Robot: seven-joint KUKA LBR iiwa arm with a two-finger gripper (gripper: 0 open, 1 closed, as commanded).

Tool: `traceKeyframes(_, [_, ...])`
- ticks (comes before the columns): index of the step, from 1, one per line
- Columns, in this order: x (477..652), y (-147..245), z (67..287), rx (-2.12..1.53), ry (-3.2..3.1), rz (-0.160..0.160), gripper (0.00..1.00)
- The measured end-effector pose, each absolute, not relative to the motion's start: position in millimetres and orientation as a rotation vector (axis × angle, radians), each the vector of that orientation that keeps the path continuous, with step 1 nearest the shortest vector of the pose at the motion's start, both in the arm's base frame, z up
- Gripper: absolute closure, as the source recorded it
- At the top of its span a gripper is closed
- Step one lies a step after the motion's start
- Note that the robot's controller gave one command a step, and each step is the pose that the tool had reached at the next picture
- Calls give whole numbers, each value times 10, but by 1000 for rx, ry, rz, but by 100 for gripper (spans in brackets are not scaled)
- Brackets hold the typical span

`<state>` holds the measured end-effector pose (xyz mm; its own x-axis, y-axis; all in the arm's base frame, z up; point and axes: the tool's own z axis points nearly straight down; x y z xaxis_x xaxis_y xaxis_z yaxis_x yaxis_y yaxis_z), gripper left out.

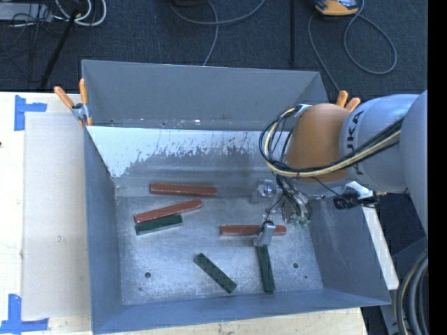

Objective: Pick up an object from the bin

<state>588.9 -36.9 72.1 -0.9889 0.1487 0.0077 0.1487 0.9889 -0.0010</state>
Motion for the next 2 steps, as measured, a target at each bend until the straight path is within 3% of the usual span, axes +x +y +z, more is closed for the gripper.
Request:
traceKeyframes(1, [5911,-362,761,-231,-3133,0,100])
traceKeyframes(2, [5639,-388,2154,-262,-3138,-1,100])
